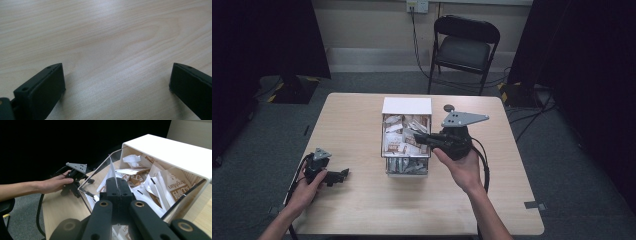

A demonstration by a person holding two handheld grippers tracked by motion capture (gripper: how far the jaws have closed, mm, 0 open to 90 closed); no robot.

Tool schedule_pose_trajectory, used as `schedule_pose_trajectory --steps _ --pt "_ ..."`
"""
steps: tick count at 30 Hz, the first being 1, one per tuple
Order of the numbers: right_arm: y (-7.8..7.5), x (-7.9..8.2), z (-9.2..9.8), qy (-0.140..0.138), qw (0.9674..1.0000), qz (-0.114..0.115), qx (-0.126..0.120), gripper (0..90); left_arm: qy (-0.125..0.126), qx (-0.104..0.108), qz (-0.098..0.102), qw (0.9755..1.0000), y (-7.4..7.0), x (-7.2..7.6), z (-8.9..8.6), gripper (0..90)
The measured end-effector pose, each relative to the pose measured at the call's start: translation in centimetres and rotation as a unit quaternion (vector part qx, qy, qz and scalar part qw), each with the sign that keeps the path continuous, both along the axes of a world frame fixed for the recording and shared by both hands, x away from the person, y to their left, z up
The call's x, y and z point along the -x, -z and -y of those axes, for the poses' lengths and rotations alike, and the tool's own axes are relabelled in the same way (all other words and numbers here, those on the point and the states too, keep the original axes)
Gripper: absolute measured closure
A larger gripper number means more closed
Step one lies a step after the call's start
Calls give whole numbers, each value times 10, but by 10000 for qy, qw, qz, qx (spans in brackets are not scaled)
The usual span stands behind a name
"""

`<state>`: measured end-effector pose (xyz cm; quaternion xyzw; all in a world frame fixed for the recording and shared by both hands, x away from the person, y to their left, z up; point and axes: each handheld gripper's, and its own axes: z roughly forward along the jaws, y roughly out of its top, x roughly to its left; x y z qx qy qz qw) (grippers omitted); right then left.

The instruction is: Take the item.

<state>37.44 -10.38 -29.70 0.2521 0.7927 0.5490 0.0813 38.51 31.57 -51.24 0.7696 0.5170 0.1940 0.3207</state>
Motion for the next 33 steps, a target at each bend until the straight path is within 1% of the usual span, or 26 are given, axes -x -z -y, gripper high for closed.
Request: schedule_pose_trajectory --steps 3,7,19,23,33 --pt "-2 2 0 15 10000 37 23 900 -1 2 0 10000 0 0 0 0" --pt "-5 4 3 49 10000 72 -8 900 -1 4 3 10000 0 0 0 0" --pt "-17 9 19 184 9995 195 -173 900 -1 1 1 10000 0 0 0 0" --pt "-19 9 24 189 9994 258 -149 900 -2 2 1 10000 0 0 0 0" --pt "-25 12 35 347 9986 324 -238 900 -2 4 2 10000 0 0 0 0"
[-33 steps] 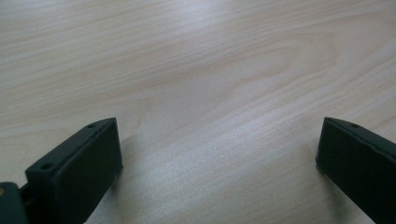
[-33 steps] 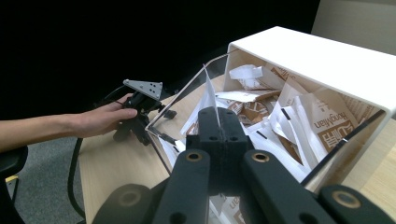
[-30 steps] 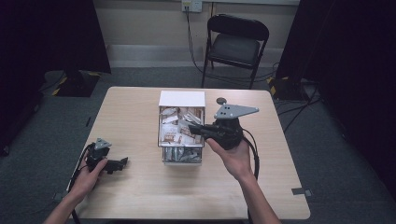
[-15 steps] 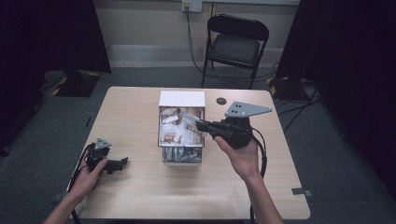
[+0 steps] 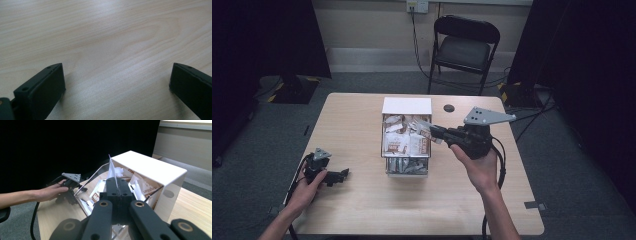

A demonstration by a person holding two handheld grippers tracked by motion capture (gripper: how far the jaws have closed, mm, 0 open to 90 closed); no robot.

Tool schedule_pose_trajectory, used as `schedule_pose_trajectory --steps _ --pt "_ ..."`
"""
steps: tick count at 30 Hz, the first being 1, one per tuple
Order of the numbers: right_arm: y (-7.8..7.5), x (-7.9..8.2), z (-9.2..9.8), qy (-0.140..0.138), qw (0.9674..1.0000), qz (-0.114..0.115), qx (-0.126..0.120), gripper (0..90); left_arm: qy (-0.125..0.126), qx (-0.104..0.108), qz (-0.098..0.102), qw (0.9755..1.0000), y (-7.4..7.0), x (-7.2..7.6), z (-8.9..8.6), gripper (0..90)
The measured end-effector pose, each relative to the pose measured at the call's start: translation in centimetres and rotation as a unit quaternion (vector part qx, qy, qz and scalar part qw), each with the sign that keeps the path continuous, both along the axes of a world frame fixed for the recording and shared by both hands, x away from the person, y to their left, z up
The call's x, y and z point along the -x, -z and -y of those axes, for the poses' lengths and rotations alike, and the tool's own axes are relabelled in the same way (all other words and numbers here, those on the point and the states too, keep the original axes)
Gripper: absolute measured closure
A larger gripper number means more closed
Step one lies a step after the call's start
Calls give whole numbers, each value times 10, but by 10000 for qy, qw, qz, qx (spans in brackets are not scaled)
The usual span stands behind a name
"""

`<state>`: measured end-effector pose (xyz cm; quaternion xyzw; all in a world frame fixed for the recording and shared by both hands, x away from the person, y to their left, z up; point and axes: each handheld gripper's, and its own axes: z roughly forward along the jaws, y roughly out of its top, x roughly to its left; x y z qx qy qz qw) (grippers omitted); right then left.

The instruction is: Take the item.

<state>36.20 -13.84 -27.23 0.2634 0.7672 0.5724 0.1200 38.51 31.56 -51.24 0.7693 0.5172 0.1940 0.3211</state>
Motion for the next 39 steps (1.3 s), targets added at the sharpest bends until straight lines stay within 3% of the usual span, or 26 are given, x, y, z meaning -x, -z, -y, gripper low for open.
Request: schedule_pose_trajectory --steps 25,39 --pt "-5 3 30 416 9991 70 35 900 1 -2 -1 10000 0 0 0 0" --pt "5 1 51 703 9974 -52 128 900 2 -3 -1 10000 0 0 0 0"
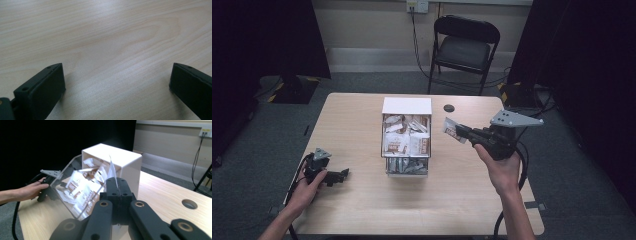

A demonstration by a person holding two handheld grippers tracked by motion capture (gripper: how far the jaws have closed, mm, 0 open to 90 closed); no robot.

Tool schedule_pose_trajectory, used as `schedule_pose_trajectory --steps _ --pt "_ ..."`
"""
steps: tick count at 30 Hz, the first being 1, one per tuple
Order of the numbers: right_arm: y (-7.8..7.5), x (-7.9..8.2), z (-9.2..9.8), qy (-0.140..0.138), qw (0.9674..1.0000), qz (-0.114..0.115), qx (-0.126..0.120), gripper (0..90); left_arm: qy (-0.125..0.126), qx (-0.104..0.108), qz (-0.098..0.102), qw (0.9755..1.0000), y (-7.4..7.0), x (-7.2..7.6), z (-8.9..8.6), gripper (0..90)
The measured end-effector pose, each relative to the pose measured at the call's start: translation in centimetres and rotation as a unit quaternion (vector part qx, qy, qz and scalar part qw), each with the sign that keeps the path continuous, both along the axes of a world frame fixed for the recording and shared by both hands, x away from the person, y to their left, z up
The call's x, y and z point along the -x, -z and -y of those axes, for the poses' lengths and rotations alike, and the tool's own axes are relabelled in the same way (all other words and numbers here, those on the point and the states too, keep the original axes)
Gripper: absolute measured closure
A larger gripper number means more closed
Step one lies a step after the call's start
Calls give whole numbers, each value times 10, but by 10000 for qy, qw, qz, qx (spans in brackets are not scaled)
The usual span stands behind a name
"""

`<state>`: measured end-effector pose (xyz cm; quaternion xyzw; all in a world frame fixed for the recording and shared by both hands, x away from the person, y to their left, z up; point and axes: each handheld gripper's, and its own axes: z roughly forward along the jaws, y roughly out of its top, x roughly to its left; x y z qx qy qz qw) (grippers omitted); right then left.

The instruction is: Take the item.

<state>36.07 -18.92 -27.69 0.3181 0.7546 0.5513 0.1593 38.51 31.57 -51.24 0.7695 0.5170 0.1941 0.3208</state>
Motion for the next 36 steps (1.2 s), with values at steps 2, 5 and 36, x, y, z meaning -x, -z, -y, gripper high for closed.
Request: schedule_pose_trajectory --steps 2,5,36 --pt "3 -1 2 40 10000 -40 18 900 0 0 0 10000 0 0 0 0" --pt "10 -4 6 93 9999 -127 0 900 0 -1 0 10000 0 0 0 0" --pt "58 -17 8 257 9964 -665 459 900 -2 1 1 10000 0 0 0 0"
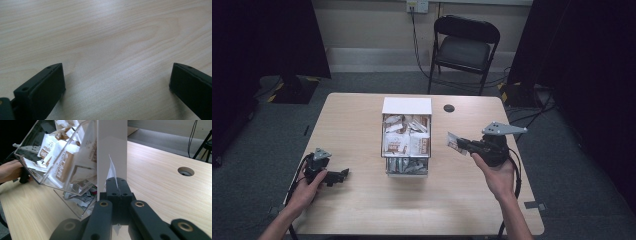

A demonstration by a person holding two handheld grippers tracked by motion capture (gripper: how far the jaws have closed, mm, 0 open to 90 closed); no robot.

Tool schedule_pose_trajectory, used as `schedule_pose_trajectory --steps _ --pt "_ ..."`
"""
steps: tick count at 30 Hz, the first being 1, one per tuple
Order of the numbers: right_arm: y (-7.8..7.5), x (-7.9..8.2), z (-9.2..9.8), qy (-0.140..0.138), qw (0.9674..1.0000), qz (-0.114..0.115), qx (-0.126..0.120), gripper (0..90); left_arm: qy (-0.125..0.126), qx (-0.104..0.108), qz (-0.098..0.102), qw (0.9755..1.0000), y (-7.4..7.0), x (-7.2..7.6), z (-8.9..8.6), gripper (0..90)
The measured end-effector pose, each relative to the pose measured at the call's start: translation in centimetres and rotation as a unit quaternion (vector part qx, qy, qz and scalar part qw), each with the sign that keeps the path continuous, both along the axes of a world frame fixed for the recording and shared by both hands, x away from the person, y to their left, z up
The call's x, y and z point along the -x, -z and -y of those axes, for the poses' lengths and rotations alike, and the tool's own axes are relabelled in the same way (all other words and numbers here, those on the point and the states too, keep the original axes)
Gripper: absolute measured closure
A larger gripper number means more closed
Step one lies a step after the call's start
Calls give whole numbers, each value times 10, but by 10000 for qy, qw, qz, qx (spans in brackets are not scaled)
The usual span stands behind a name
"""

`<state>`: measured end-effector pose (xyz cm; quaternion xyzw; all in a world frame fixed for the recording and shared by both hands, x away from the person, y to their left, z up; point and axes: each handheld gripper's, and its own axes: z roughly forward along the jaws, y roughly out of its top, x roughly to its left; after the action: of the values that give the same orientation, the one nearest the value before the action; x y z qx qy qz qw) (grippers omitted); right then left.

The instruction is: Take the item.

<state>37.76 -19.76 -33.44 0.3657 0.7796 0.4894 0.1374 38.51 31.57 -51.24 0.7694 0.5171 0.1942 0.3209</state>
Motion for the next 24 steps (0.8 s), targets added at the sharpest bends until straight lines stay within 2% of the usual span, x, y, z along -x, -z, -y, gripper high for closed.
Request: schedule_pose_trajectory --steps 10,24 --pt "18 -9 4 67 9998 -206 17 900 -1 2 0 10000 0 0 0 0" --pt "51 -22 3 141 9985 -489 226 900 -1 2 0 10000 0 0 0 0"
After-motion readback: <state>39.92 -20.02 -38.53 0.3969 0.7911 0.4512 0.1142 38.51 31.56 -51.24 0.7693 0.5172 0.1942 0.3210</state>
